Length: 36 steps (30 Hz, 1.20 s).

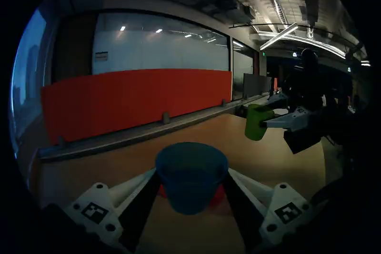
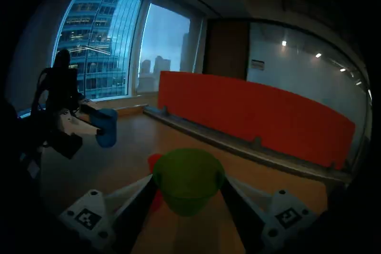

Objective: Pour water

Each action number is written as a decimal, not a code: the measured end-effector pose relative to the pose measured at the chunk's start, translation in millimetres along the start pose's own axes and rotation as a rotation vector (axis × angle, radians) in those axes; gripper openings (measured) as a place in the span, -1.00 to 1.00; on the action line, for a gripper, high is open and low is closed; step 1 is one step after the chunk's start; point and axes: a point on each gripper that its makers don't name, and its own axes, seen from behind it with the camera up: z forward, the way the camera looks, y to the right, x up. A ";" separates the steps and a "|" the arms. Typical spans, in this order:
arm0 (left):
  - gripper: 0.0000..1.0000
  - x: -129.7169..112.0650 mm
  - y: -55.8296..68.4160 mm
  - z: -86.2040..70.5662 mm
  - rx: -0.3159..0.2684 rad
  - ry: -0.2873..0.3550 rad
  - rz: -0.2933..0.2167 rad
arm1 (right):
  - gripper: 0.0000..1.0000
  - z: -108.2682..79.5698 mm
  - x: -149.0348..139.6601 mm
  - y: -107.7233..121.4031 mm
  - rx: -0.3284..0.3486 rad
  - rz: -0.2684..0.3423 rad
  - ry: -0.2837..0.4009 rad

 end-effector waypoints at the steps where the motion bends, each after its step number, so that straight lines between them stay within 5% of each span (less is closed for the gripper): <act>1: 0.69 2.3 -0.2 -2.0 0.003 0.007 0.000 | 0.82 -0.8 2.7 -0.5 -0.002 0.001 0.010; 14: 0.69 21.3 2.4 -15.3 0.022 0.073 0.005 | 0.82 -9.2 29.5 -8.1 -0.015 0.004 0.112; 36: 0.69 32.4 7.3 -18.9 0.017 0.097 0.017 | 0.86 -10.1 41.0 -14.8 -0.011 0.002 0.155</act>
